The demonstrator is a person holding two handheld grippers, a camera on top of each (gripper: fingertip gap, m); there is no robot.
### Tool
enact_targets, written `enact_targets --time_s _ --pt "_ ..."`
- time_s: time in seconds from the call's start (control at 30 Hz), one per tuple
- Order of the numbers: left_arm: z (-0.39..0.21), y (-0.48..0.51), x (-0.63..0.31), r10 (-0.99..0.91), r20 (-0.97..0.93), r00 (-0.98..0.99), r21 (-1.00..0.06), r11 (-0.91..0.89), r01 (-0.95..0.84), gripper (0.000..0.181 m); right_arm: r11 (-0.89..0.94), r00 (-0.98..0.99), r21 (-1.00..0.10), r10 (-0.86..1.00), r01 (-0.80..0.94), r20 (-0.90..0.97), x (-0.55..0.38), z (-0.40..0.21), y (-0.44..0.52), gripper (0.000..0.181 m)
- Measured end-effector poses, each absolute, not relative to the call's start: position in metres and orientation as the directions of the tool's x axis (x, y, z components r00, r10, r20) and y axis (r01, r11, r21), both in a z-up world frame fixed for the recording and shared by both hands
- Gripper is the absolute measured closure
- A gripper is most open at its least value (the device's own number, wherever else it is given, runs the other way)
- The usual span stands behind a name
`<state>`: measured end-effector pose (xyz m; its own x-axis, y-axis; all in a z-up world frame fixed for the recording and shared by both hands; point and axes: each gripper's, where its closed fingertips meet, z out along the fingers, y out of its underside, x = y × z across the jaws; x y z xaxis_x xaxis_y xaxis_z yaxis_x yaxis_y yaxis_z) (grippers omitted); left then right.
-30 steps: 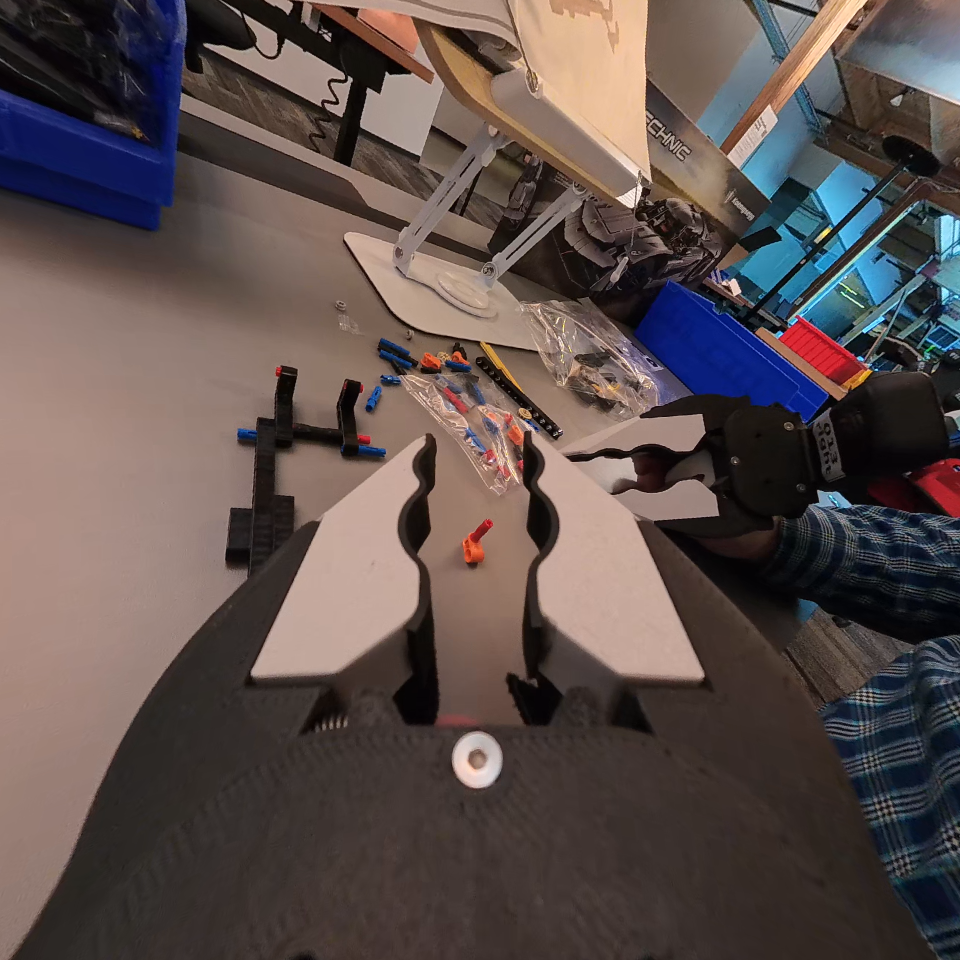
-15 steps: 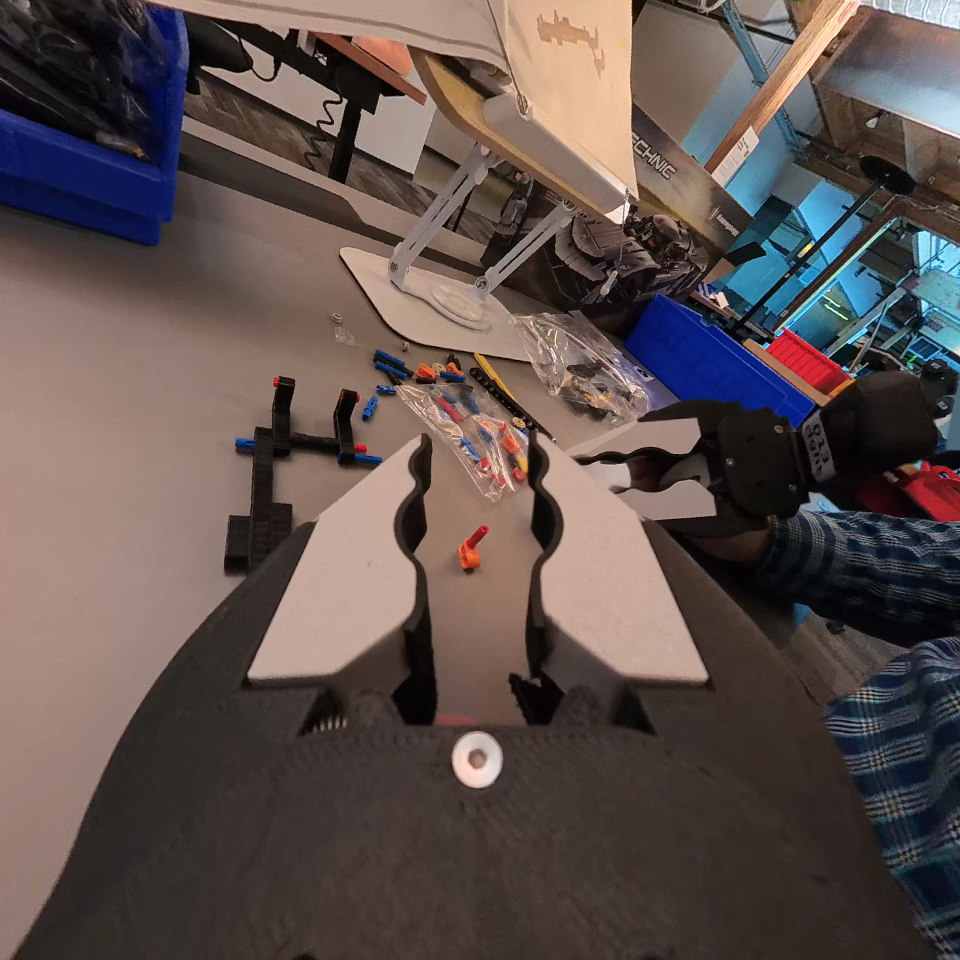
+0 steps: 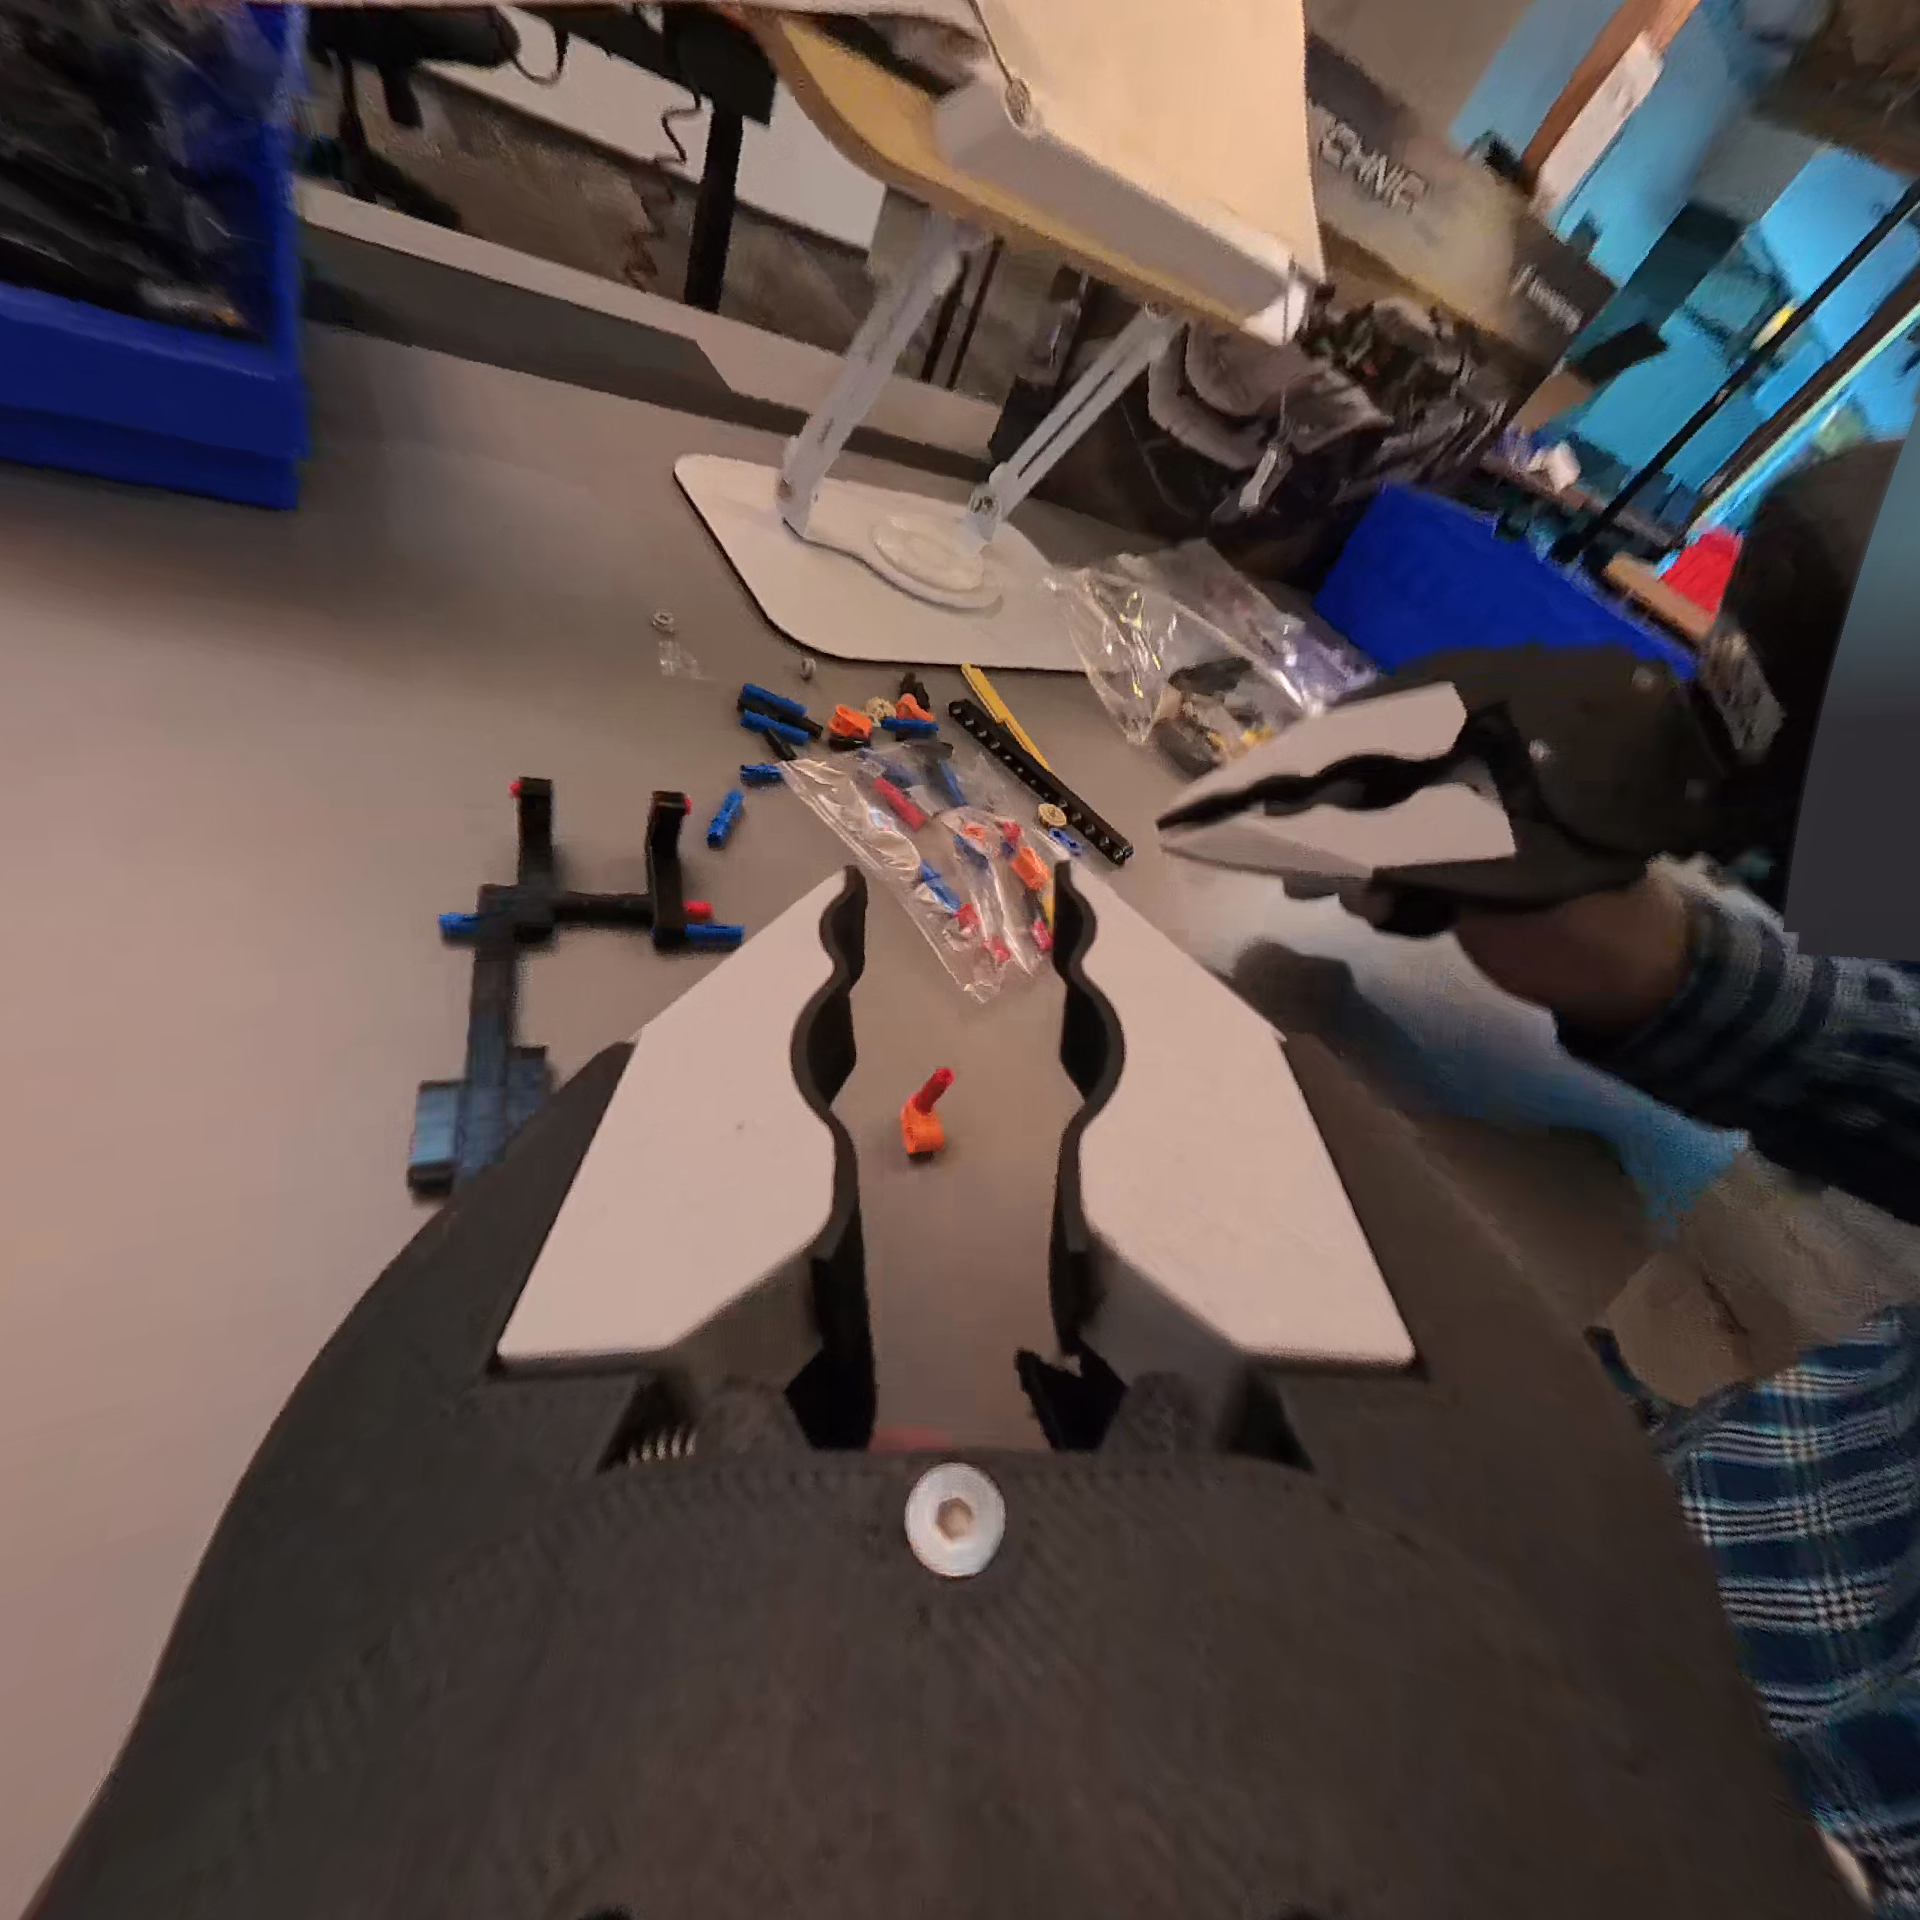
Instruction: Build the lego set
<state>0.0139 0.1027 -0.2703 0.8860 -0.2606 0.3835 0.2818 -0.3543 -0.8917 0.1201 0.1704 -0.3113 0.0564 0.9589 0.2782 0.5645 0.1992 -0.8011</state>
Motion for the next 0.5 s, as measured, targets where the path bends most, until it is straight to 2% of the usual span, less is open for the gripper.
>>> enact_targets --time_s 0.13,0.3,0.5 --pt "-0.264 0.125 0.043 -0.301 0.200 0.932 -0.902 -0.428 0.056 0.147 0.143 0.075 -0.755 0.966 0.640 0.247 0.117 -0.305 0.198 0.179" --pt "-0.286 0.162 0.065 -0.359 -0.033 0.933 -0.810 -0.537 -0.235 0.149 0.080 0.069 -0.688 0.980 0.721 0.187 0.103 -0.307 0.226 0.173" --pt "-0.325 0.175 0.073 -0.376 -0.058 0.925 -0.702 -0.643 -0.306 0.156 0.111 -0.021 -0.645 0.989 0.756 0.146 0.062 -0.311 0.232 0.174"
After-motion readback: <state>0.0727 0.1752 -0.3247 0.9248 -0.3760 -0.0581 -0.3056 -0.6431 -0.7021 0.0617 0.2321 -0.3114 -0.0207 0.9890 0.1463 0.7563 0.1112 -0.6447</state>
